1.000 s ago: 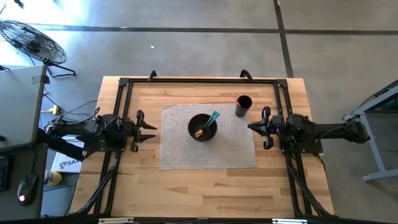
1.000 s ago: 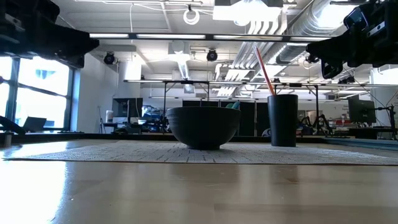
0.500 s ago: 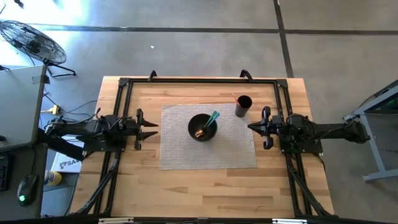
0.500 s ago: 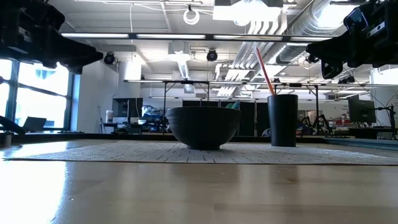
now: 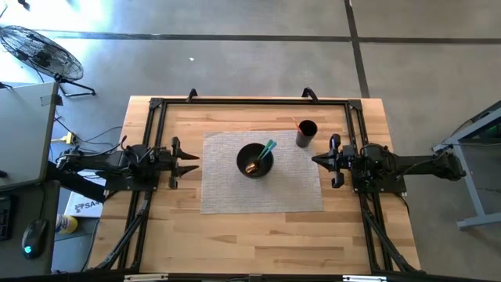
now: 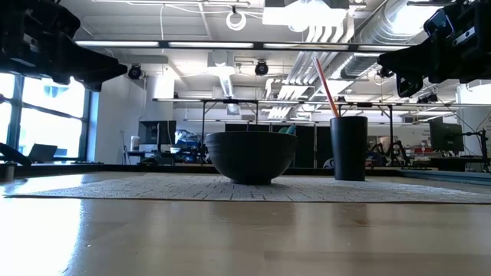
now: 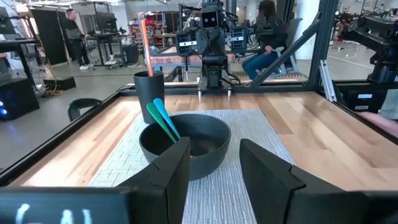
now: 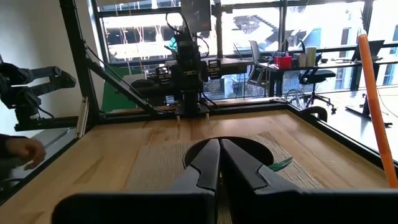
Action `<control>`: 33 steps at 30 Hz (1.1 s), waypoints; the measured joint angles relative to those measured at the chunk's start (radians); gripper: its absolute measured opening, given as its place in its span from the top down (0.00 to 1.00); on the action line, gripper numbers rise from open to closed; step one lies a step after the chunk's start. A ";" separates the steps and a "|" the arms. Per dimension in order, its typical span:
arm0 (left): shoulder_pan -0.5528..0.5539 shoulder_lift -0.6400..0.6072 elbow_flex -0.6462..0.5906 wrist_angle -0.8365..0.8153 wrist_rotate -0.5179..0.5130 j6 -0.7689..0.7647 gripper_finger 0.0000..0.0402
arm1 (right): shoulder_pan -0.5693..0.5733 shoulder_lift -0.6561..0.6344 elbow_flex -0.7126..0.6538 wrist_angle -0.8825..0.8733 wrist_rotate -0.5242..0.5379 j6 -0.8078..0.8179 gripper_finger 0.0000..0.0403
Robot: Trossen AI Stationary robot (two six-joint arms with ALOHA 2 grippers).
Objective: Pick & Place Utensil
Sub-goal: Return to Home Position
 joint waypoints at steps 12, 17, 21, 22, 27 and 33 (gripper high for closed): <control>0.000 0.000 0.000 -0.001 -0.001 0.000 0.66 | 0.000 0.000 0.000 0.000 -0.003 0.000 0.99; 0.000 0.000 0.000 -0.001 -0.001 0.000 0.66 | 0.000 0.000 0.000 -0.002 -0.003 0.000 0.98; 0.000 0.000 0.000 -0.002 -0.001 -0.001 0.66 | 0.000 0.000 0.000 -0.003 -0.004 0.000 0.98; 0.000 0.000 0.000 -0.002 -0.001 0.000 0.66 | 0.000 0.000 0.000 -0.003 -0.004 0.000 0.98; 0.000 0.000 0.000 -0.002 -0.001 0.000 0.66 | 0.000 0.000 0.000 -0.003 -0.004 0.000 0.98; 0.000 0.000 0.000 -0.002 -0.002 0.000 0.66 | 0.000 0.000 0.000 -0.003 -0.004 0.000 0.99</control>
